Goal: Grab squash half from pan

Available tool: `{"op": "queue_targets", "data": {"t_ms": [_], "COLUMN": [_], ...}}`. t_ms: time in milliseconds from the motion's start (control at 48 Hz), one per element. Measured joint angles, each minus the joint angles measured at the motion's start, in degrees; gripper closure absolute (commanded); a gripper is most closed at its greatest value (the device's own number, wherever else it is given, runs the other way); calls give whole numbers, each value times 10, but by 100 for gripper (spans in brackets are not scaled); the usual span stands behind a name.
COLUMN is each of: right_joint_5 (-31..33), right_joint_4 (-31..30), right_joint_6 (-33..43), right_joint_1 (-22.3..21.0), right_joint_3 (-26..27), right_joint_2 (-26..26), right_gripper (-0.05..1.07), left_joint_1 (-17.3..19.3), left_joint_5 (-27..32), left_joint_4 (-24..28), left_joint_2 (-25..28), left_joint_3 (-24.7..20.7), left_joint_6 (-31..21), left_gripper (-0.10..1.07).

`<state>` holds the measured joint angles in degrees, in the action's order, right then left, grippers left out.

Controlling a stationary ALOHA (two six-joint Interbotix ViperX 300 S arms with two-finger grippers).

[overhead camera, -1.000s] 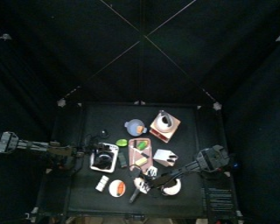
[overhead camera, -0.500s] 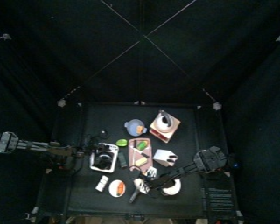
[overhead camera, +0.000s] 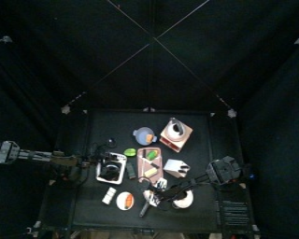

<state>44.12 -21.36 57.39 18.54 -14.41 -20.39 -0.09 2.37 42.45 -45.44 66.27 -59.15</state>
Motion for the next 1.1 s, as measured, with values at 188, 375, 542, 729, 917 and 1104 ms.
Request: {"op": "queue_targets", "data": {"t_ms": [188,375,542,729,917,1104], "right_joint_5": [-15,-31,-31,-20,-9,-7], "right_joint_4": [11,17,16,11,-6,-14], "right_joint_6": [-3,-4,-5,-6,-6,-6], "right_joint_1": [-2,-3,-3,-3,-3,-2], "right_joint_3": [-6,-11,-14,-19,-21,-25], "right_joint_2": [1,3,6,29,73,89], "right_gripper": [14,27,36,37,37,37], "left_joint_1": [0,0,0,0,0,0], "left_joint_5": [0,0,0,0,-2,-2], "left_joint_4": [0,-1,0,0,-1,-1], "left_joint_2": [-1,0,0,0,0,0], "left_joint_3": [0,0,0,0,0,0], "left_joint_6": [0,0,0,0,0,0], "left_gripper": [5,5,5,5,5,5]}}
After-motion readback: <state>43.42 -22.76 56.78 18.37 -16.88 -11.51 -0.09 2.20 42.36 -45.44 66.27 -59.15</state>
